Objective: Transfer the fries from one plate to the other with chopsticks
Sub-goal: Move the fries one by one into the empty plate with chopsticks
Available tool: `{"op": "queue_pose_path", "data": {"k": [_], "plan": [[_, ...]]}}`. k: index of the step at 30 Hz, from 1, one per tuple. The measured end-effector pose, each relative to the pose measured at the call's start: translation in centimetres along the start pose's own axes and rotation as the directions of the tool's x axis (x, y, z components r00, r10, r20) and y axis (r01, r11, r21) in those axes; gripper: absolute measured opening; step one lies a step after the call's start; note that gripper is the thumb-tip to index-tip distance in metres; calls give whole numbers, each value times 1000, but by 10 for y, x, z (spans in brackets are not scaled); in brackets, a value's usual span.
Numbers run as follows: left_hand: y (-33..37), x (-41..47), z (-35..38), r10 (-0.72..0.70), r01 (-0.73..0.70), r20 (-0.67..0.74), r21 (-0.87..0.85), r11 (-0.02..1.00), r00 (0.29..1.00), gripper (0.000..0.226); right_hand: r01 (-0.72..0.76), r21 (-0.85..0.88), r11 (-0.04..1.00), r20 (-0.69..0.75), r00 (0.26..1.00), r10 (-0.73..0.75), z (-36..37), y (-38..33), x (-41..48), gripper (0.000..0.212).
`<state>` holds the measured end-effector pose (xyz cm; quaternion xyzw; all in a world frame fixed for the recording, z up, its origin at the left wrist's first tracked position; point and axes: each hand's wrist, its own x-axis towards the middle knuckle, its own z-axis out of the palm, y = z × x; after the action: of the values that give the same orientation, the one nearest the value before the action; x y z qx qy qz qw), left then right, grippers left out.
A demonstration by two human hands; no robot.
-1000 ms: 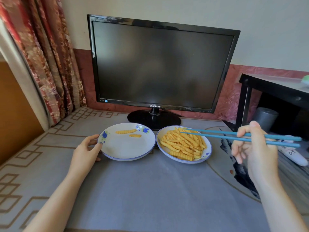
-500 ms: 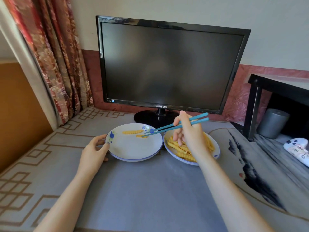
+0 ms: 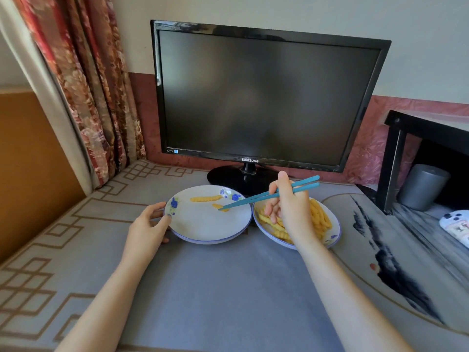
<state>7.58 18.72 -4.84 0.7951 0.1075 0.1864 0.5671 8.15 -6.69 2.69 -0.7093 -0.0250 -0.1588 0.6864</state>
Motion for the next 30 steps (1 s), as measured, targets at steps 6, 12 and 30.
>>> {"op": "queue_pose_path", "data": {"k": [6,12,30], "plan": [[0,1,1,5,-5,-3,-4,1000,1000,31,24,17,1000,-56,998,-23,-16,-14,-6,46],[-1,1,1,4,-4,0,-7,1000,1000,32,128,51,990,-191,975,-116,-60,-40,-19,42],[-2,2,0,-1,1,8,-1,1000,1000,32,161,-42,986,-289,943,-166,-138,-36,-47,38]]}}
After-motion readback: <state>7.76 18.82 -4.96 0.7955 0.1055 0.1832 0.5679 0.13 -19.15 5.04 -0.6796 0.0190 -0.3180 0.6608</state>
